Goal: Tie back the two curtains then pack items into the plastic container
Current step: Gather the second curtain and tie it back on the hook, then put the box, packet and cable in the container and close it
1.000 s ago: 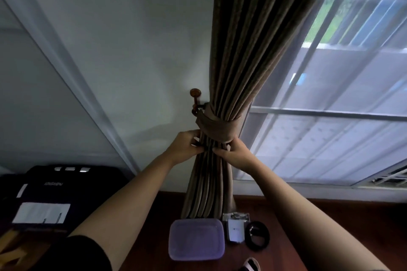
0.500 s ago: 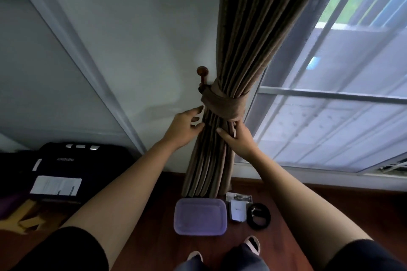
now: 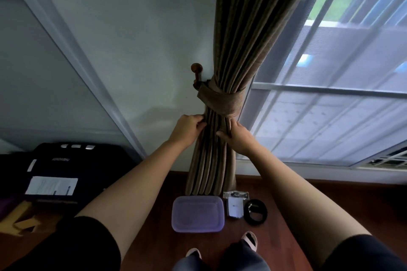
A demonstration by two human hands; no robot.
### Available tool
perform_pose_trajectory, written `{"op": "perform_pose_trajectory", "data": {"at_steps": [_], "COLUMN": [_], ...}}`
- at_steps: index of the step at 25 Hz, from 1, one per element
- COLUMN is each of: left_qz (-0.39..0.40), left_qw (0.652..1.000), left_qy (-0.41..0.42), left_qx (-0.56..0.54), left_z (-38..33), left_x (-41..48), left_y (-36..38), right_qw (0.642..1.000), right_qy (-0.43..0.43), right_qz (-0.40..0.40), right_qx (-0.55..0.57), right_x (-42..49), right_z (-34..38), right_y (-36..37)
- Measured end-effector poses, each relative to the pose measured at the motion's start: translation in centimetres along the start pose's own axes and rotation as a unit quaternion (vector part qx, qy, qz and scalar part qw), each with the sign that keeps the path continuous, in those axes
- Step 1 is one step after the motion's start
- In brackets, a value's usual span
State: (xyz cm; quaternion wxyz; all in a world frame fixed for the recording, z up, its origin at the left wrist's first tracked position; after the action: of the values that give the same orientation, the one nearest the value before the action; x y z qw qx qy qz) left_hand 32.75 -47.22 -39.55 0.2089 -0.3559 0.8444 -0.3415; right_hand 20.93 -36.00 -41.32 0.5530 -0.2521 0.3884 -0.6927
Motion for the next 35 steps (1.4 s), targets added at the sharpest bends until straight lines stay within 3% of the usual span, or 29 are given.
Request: {"op": "perform_pose_trajectory", "data": {"at_steps": [3, 9, 22, 25, 35], "left_qz": [-0.003, -0.05, 0.007, 0.002, 0.001], "left_qw": [0.999, 0.989, 0.949, 0.937, 0.904], "left_qy": [-0.046, -0.134, -0.303, -0.337, -0.411], "left_qx": [-0.002, 0.041, 0.085, 0.091, 0.119], "left_z": [0.0, 1.5, 7.1, 12.9, 42.8], "left_x": [-1.3, -7.0, -20.6, -20.6, -15.3], "left_y": [-0.1, 1.6, 18.7, 23.0, 44.8], "right_qw": [0.997, 0.996, 0.993, 0.993, 0.99], "right_qy": [0.028, 0.043, 0.013, 0.004, -0.01], "right_qz": [0.06, 0.073, 0.113, 0.118, 0.142], "right_qx": [-0.04, 0.008, -0.015, -0.003, -0.016], "right_x": [-1.4, -6.3, -20.1, -18.9, -13.5], "right_z": [-1.1, -2.6, -15.7, -18.5, -34.6], "right_y": [-0.4, 1.7, 12.0, 18.1, 46.2]}}
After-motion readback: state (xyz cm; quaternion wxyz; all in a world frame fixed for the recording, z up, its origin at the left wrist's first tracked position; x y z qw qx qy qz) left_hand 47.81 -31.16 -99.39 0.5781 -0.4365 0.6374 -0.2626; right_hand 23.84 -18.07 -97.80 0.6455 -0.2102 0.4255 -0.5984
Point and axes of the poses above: each hand's wrist, its own x-axis towards the middle knuckle, its own y-axis out of the palm, z = x × y, the point moved 5 cm from there along x, towards the middle knuckle, and after that the axes turned 15 degrees about -y, right-handed, at the moved point
